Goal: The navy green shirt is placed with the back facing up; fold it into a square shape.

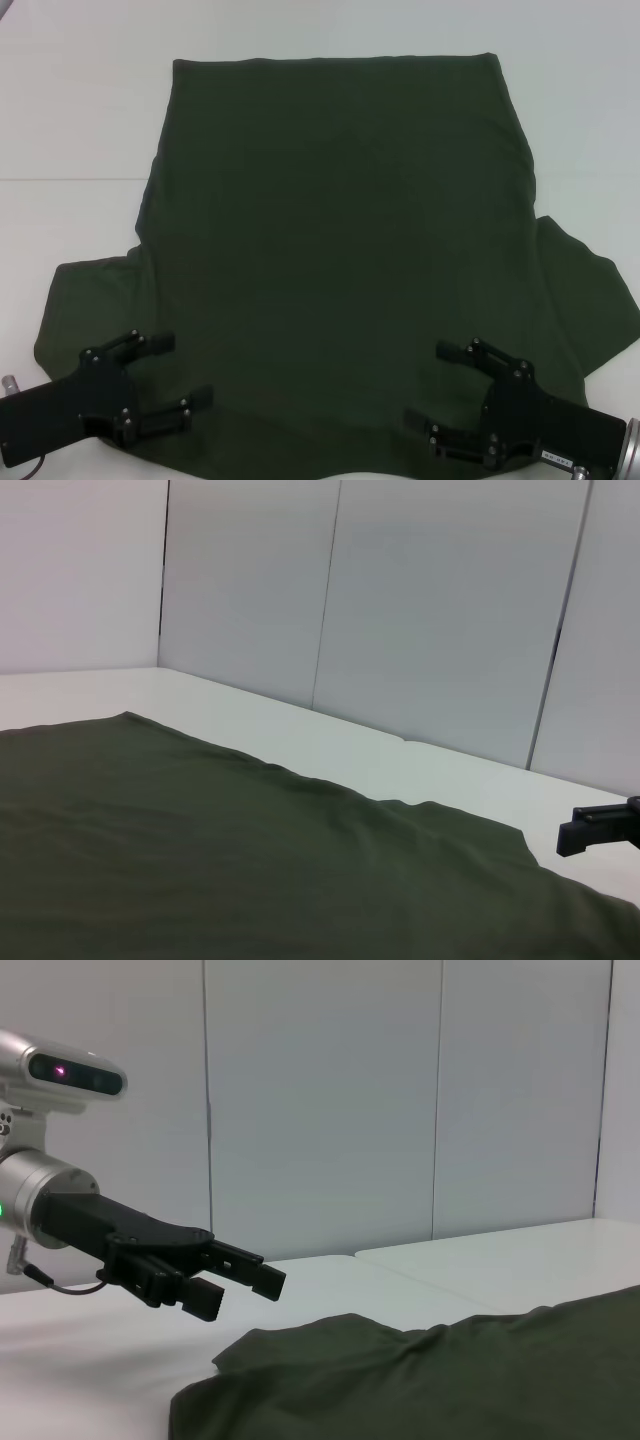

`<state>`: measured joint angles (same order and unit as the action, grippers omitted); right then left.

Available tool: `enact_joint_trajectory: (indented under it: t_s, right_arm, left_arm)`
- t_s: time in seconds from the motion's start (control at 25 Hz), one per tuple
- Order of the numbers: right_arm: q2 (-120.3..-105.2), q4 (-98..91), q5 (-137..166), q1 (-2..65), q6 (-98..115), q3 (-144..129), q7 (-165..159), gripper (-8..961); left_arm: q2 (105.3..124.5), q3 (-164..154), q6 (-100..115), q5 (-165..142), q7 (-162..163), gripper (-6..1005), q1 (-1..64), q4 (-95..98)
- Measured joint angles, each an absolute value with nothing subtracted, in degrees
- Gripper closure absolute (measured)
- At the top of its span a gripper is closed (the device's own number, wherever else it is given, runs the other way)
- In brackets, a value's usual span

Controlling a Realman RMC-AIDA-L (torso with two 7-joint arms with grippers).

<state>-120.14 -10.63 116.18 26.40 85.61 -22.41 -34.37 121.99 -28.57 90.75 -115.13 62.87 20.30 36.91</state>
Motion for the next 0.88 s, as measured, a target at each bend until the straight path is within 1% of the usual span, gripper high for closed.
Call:
enact_joint_trajectory:
  t_s: [0.6,0.76,0.8,0.88]
  right_arm:
    - [-120.14,-10.72,116.01,26.39,85.63,-22.21,-34.36,22]
    - [-120.14,-10.65,115.61,26.37,85.79,-22.22,-34.36,22]
    - [-120.14,-10.61,115.61,26.36,85.81,-22.22,-34.37,22]
    - [-120.14,-10.6,115.59,26.3,85.81,-22.23,-34.41,22]
  left_arm:
    - [122.16,-28.37,90.08,-115.06,62.44,96,20.35,36.91]
    - [122.42,-24.65,90.0,-114.07,68.34,95,20.5,37.01]
    - [122.25,-23.17,89.99,-113.9,71.44,96,20.72,37.21]
    - [121.22,-21.62,90.02,-113.86,80.26,96,21.31,37.47]
